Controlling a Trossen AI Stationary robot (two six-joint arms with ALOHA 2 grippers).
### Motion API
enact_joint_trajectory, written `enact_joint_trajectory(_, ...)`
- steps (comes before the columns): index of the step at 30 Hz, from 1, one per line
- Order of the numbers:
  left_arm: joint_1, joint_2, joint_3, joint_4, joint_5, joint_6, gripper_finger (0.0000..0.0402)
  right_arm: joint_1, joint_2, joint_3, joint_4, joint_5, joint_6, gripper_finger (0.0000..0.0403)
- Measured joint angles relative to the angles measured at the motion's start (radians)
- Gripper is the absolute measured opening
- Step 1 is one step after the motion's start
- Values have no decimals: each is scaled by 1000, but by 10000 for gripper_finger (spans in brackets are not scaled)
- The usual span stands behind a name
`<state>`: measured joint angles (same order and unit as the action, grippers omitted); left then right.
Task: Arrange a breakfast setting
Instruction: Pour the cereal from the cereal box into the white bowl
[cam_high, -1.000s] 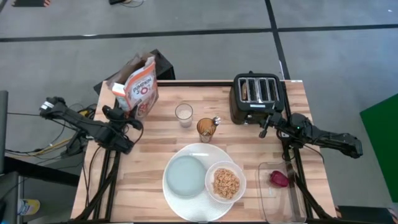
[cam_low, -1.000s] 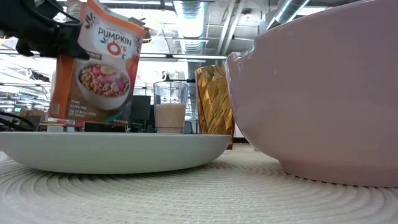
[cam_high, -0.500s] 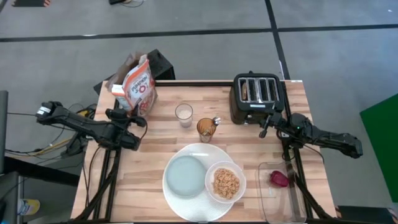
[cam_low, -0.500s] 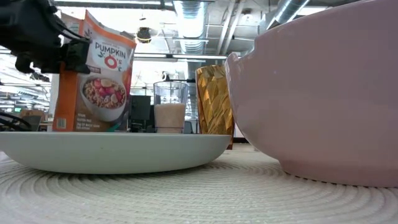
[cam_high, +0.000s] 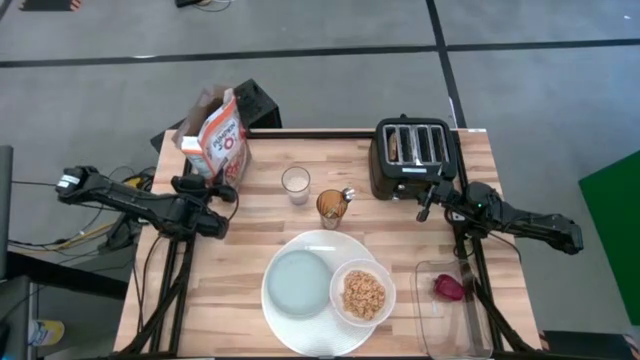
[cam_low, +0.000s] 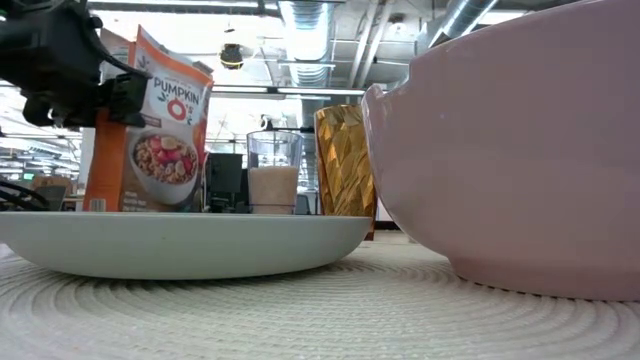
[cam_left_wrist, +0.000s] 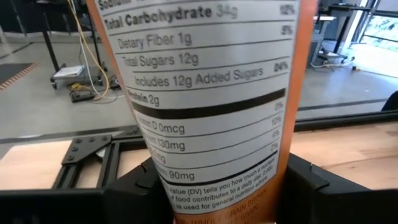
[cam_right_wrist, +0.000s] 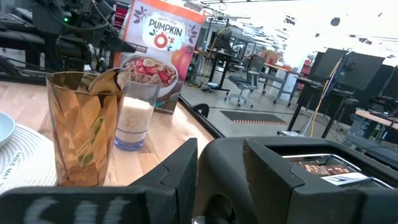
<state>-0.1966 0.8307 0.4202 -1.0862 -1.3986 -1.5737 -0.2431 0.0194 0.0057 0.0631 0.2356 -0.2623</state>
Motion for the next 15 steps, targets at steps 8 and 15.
enact_joint_trajectory(8, 1, 0, 0, 44, 25, 57, 217, 0, 0, 0, 0, 0, 0, 150)
enact_joint_trajectory(15, 1, 0, 0, 56, 32, 74, 244, 0, 0, 0, 0, 0, 0, 150)
